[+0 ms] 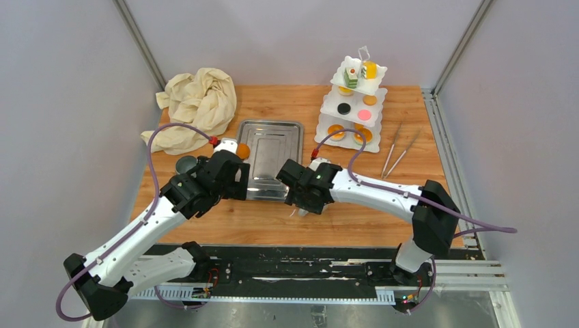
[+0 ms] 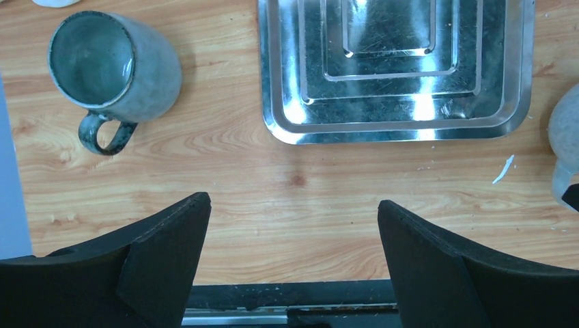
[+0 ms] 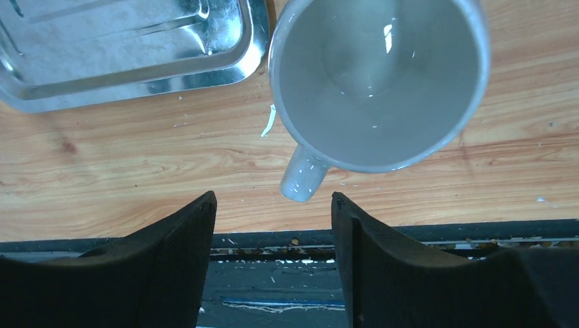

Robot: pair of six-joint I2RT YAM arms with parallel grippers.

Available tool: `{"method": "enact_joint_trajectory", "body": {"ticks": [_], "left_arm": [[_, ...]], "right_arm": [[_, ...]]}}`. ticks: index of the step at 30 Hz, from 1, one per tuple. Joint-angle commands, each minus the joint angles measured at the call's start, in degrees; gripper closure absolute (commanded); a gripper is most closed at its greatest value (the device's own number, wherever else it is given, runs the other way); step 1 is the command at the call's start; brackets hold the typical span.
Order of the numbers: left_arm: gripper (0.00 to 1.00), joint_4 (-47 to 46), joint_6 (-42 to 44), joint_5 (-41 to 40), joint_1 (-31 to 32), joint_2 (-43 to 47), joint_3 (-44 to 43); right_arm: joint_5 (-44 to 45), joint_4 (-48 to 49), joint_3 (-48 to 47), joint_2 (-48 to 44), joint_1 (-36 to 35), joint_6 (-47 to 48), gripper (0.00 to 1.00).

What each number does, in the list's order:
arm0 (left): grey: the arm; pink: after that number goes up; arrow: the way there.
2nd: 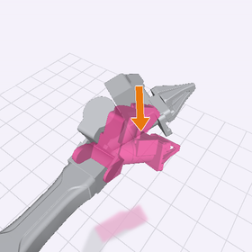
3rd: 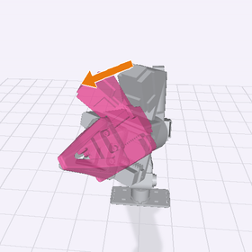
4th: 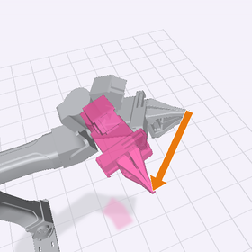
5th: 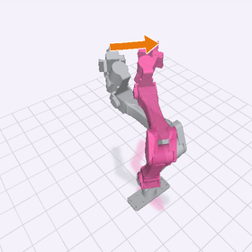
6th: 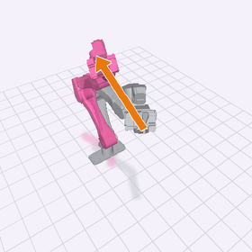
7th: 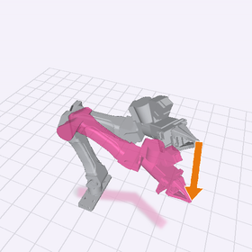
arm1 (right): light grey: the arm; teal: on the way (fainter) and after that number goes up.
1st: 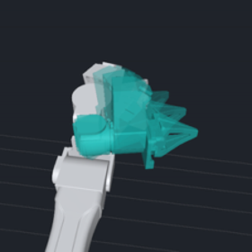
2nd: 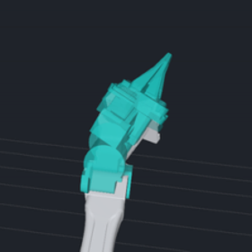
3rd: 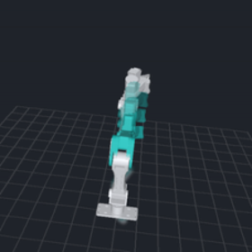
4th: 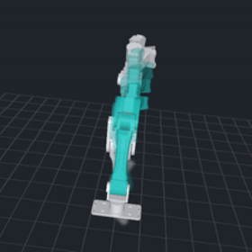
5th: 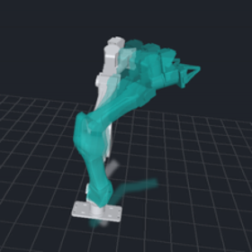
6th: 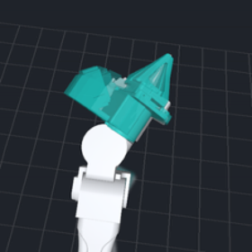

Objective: Serve the afternoon tea

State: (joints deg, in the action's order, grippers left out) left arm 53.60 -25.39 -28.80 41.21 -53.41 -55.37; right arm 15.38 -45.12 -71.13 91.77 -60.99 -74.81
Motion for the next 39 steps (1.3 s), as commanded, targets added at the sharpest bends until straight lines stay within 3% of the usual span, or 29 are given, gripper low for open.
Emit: {"method": "enact_joint_trajectory", "body": {"ticks": [1,15,27,30,31,39], "left_arm": [[0.03,-1.2,2.4,0.3,-0.6,0.1,0.3],[0.03,-4.8,3.5,6.5,-0.6,-2.3,1.1],[0.03,-5.2,3.8,7.2,-0.6,-2.3,1.6],[0.03,-5.4,4.1,7.1,-0.6,-1.9,1.9],[0.03,-5.4,4.1,7.1,-0.6,-1.6,2.1],[0.03,-5.4,3.8,8.0,-0.6,-0.6,3.0]], "right_arm": [[0.2,-5.0,-3.1,3.0,-1.1,-5.5,0.39],[3.5,-7.2,0.2,5.4,-1.7,-7.0,0.64],[8.2,-10.9,-3.3,10.9,-1.7,4.3,0.61],[11.4,-11.2,-3.2,10.1,-1.7,6.8,0.92],[12.5,-11.3,-3.3,9.6,-1.7,7.9,0.99],[19.6,-10.8,-1.0,-0.9,-0.9,17.6,0.99]]}}
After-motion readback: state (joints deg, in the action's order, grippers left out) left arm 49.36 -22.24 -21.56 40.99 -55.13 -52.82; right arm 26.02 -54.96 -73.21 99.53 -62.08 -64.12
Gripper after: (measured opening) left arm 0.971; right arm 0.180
